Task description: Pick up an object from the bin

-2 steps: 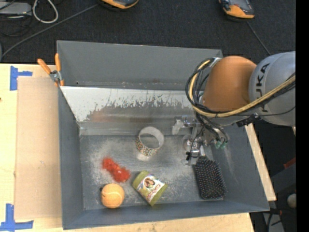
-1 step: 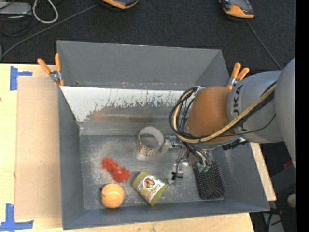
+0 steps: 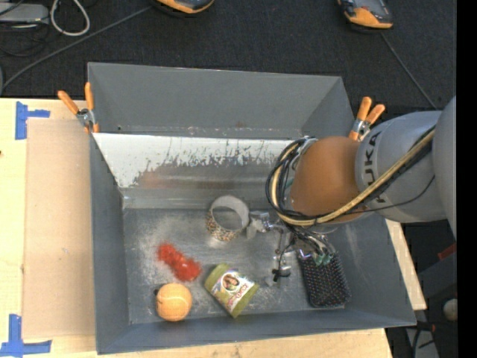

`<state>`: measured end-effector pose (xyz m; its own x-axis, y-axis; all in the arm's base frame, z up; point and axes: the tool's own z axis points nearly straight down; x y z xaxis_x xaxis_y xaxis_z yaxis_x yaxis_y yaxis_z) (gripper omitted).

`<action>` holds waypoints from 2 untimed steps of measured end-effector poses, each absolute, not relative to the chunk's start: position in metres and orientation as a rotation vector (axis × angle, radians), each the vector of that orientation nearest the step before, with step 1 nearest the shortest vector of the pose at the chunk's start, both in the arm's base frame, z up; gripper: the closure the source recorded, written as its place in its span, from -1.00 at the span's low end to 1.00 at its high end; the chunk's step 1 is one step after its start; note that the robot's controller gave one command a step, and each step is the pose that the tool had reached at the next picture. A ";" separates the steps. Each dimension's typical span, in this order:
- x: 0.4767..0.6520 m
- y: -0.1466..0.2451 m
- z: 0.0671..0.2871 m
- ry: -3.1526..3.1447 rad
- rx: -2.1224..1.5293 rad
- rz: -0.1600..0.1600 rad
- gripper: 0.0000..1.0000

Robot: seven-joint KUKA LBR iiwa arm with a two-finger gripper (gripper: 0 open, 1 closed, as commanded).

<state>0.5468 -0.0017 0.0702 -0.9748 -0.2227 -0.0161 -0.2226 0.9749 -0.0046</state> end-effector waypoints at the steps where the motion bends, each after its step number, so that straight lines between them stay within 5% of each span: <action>1: 0.495 0.006 0.070 3.116 -0.258 0.000 -1.00; 2: 0.478 -0.002 0.072 3.070 -0.463 -0.004 -1.00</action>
Offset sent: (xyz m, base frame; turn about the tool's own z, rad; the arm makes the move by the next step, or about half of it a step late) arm -0.0723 -0.0070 -0.0002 -0.1176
